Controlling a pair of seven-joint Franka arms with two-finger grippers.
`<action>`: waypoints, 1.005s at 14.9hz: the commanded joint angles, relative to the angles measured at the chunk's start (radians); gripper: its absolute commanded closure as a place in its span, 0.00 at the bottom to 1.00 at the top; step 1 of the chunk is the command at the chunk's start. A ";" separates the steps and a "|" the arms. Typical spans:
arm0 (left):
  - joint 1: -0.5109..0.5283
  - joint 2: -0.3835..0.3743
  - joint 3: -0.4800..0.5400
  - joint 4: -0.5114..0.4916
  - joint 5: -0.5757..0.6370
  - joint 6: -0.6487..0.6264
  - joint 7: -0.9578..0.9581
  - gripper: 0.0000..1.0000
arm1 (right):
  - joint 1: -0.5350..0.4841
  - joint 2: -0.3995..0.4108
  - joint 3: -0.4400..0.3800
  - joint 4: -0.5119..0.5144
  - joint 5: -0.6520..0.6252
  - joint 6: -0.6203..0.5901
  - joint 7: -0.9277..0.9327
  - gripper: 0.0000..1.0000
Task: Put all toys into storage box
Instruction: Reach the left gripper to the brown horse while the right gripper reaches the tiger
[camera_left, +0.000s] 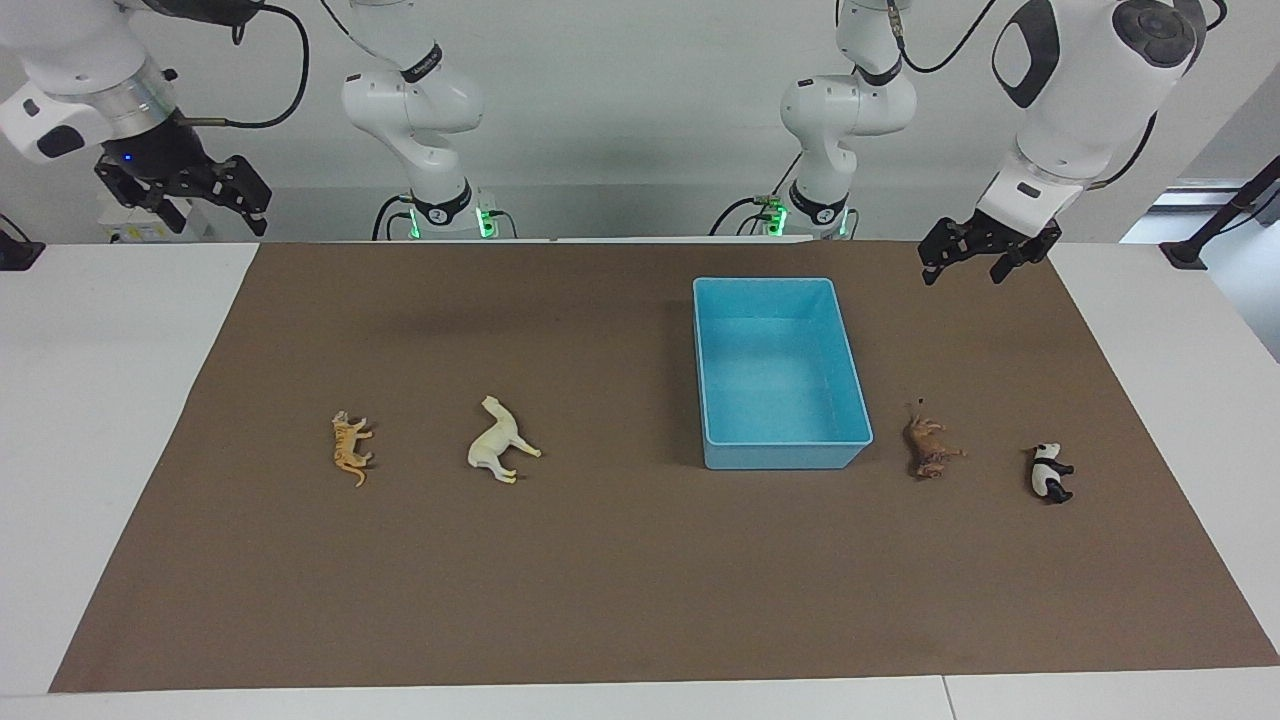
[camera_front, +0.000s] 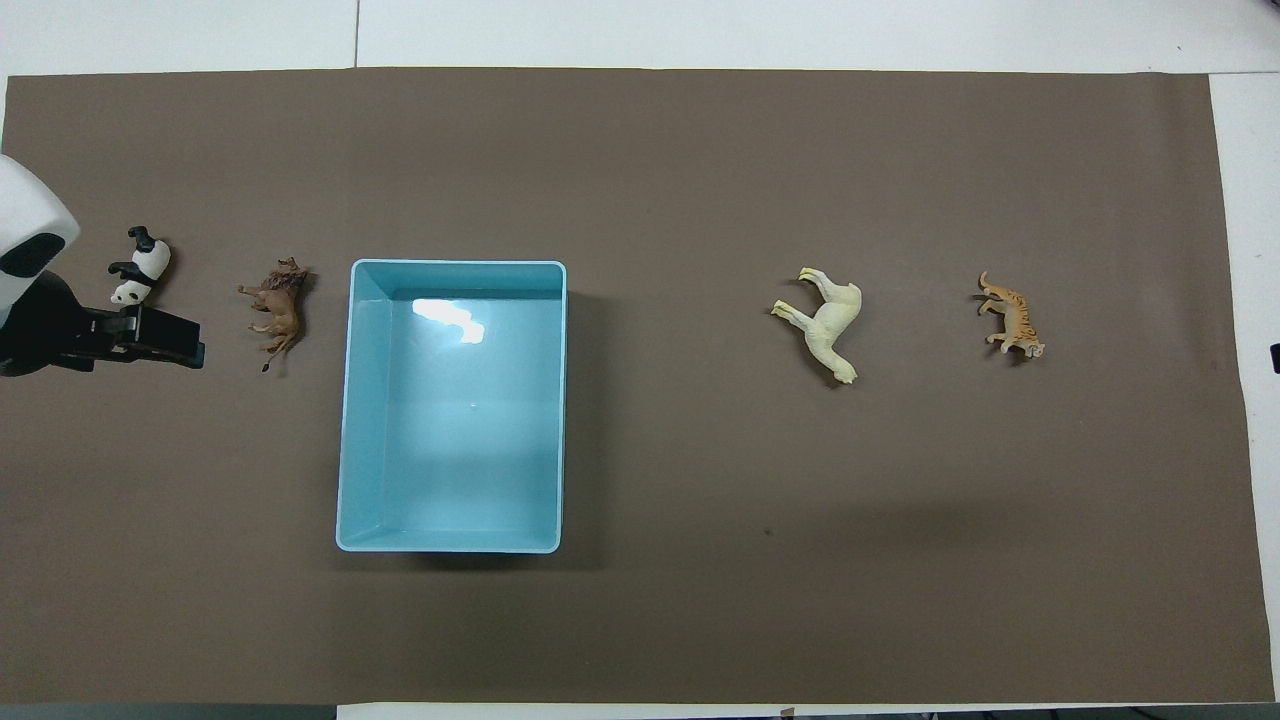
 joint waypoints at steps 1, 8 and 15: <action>0.003 -0.021 0.001 -0.013 -0.011 -0.005 0.003 0.00 | 0.000 0.008 0.004 0.016 -0.003 -0.009 -0.013 0.00; 0.002 -0.021 0.001 -0.013 -0.011 -0.005 0.003 0.00 | -0.005 -0.019 0.003 -0.043 0.000 -0.006 -0.013 0.00; 0.003 -0.021 0.003 -0.013 -0.011 -0.012 0.001 0.00 | -0.002 -0.076 0.003 -0.299 0.002 0.230 -0.024 0.00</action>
